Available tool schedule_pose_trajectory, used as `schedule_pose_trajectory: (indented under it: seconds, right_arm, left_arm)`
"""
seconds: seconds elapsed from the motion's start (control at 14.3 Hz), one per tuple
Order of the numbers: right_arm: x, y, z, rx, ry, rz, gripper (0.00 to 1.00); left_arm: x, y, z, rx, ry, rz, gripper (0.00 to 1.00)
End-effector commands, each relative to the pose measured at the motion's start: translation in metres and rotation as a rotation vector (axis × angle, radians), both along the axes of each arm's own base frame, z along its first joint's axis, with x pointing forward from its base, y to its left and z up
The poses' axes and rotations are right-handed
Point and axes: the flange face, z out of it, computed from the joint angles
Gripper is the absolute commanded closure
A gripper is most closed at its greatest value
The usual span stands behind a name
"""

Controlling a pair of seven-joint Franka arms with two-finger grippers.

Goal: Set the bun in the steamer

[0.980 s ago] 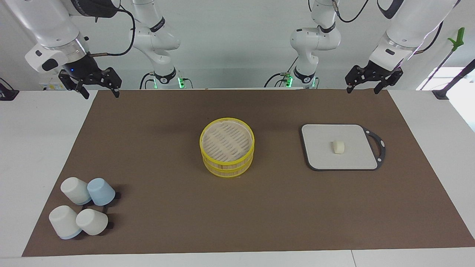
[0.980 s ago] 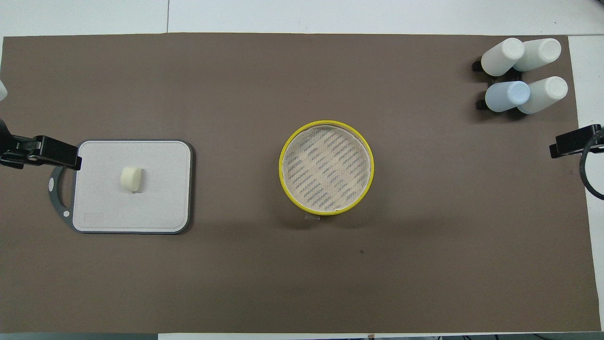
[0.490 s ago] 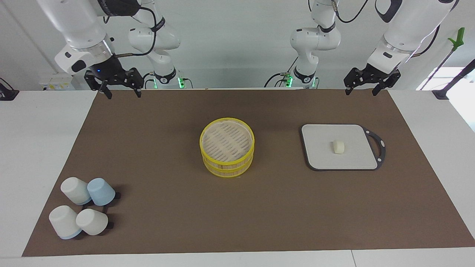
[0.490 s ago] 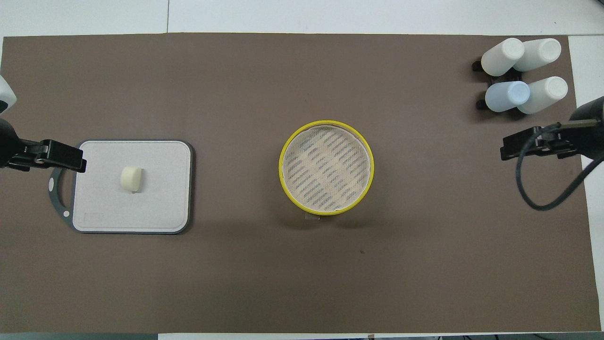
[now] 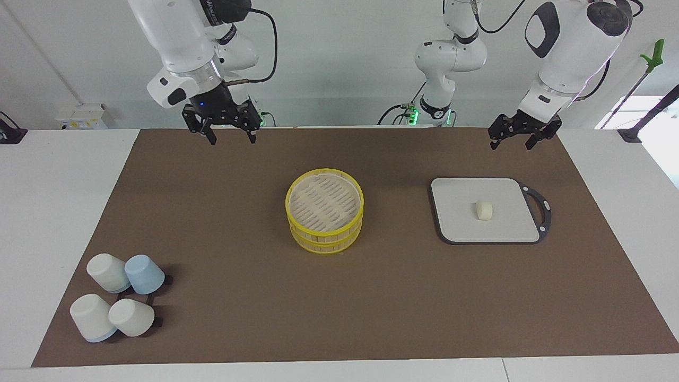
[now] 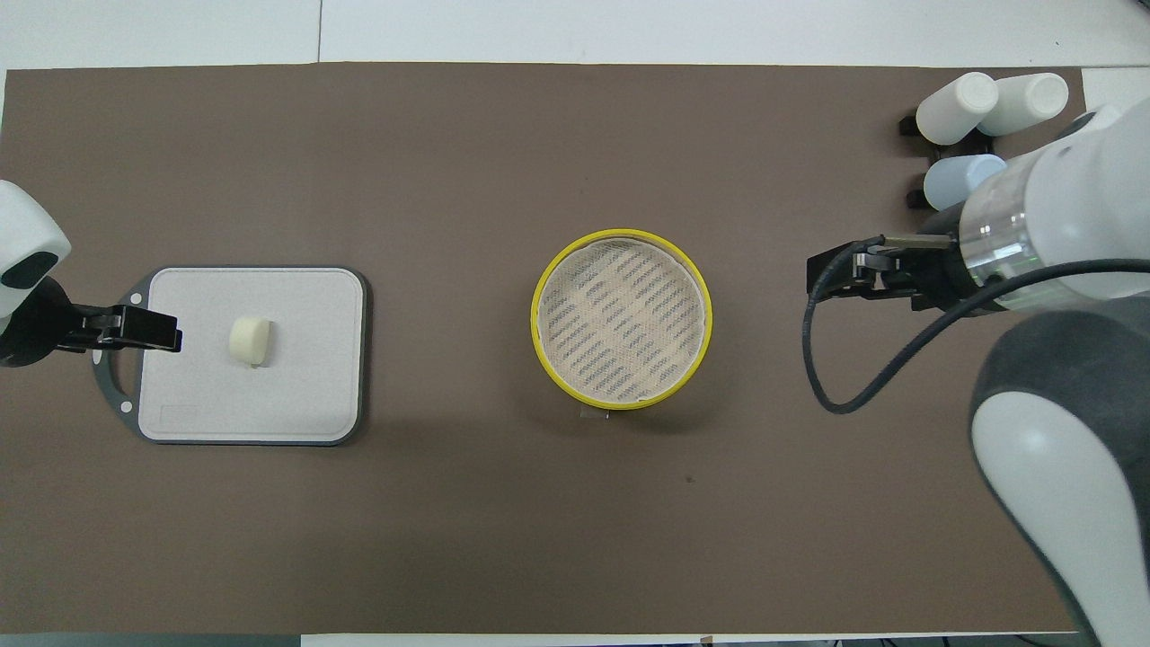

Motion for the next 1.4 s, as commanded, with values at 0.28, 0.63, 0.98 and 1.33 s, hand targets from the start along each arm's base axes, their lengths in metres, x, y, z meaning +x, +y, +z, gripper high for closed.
schedule_pose_trajectory:
  seconds: [0.28, 0.63, 0.98, 1.33]
  right_arm:
    - [0.007, 0.117, -0.061, -0.056, 0.006, 0.01, 0.0]
    - [0.013, 0.193, -0.086, -0.077, -0.013, -0.005, 0.0]
    - [0.032, 0.235, -0.111, -0.054, -0.039, -0.062, 0.0]
    - [0.018, 0.287, -0.155, -0.117, -0.094, -0.025, 0.0]
  left_arm:
    - [-0.006, 0.011, -0.074, -0.01, -0.073, -0.001, 0.0]
    - [0.006, 0.009, -0.13, -0.005, -0.076, -0.021, 0.0]
    - [0.014, 0.008, -0.188, -0.002, -0.099, -0.045, 0.0]
    - [-0.006, 0.01, -0.231, 0.001, -0.164, -0.033, 0.0]
